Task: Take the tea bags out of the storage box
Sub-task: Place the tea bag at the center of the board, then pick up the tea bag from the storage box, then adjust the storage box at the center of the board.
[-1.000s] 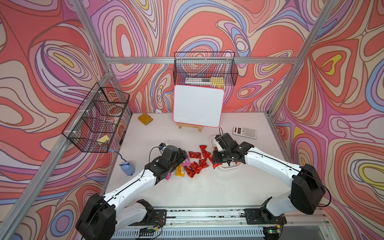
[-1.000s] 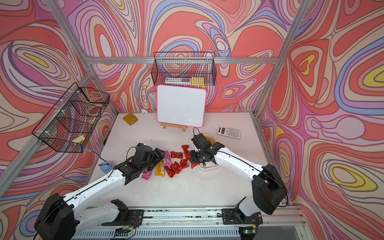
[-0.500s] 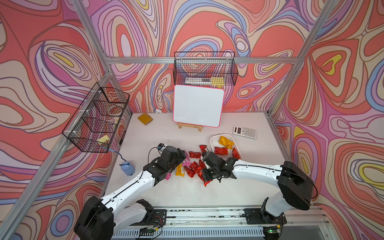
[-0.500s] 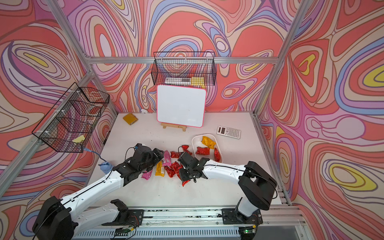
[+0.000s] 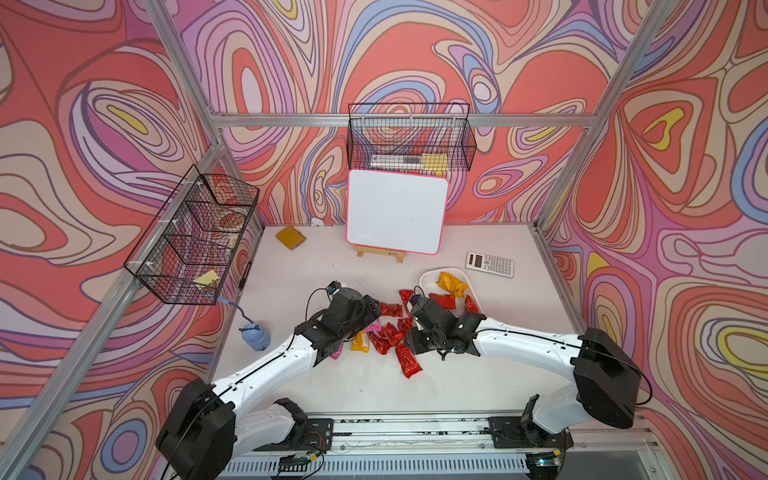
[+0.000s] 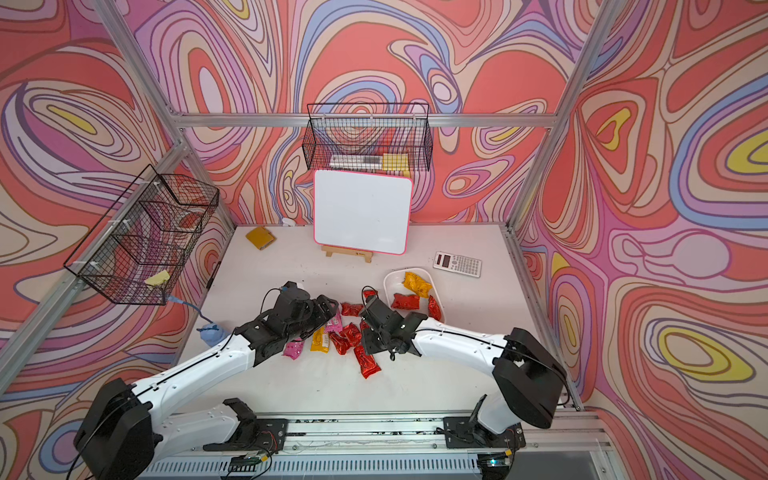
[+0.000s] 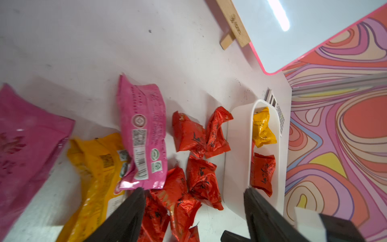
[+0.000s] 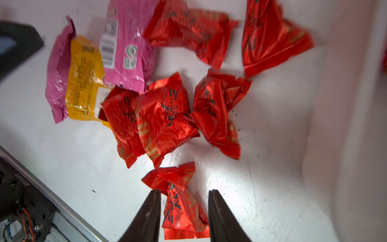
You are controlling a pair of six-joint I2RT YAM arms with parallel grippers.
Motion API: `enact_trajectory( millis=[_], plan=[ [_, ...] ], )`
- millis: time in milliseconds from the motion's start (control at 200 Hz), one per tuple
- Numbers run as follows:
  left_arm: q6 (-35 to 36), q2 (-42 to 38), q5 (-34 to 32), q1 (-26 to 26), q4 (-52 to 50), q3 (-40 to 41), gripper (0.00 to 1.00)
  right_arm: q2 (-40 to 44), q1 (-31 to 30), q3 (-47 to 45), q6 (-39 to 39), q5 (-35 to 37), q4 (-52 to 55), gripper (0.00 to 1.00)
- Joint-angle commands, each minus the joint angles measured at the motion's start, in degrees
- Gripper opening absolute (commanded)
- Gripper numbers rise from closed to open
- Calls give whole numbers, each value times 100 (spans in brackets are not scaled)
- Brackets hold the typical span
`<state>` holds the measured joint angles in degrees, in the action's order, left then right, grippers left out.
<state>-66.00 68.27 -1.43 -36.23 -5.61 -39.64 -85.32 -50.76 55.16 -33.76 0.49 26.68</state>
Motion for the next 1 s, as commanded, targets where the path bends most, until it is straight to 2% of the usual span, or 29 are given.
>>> enact_trajectory(
  millis=[0, 145, 285, 381, 611, 706, 846, 996],
  plan=[
    [339, 352, 79, -369, 393, -448, 79, 365, 531, 361, 116, 400, 570, 39],
    [405, 1146, 308, -793, 586, -1041, 76, 567, 1551, 582, 195, 361, 1086, 39],
    [510, 1957, 526, -1097, 512, -1736, 75, 283, 2412, 818, 467, 284, 1672, 39],
    [304, 2471, 734, -1158, 455, -2029, 74, 60, 2783, 932, 564, 275, 1901, 40],
    [376, 3240, 1070, -1279, 412, -2548, 70, -549, 3090, 1099, 1178, 420, 1962, 41],
    [314, 3413, 989, -1290, 98, -2685, 67, -829, 3091, 1265, 1340, 506, 2055, 41],
    [204, 3557, 823, -1290, -135, -2709, 67, -1077, 3090, 1492, 1531, 832, 2212, 41],
    [235, 3760, 921, -1297, -34, -2756, 62, -1352, 3073, 1636, 1720, 1180, 2368, 41]
  ],
)
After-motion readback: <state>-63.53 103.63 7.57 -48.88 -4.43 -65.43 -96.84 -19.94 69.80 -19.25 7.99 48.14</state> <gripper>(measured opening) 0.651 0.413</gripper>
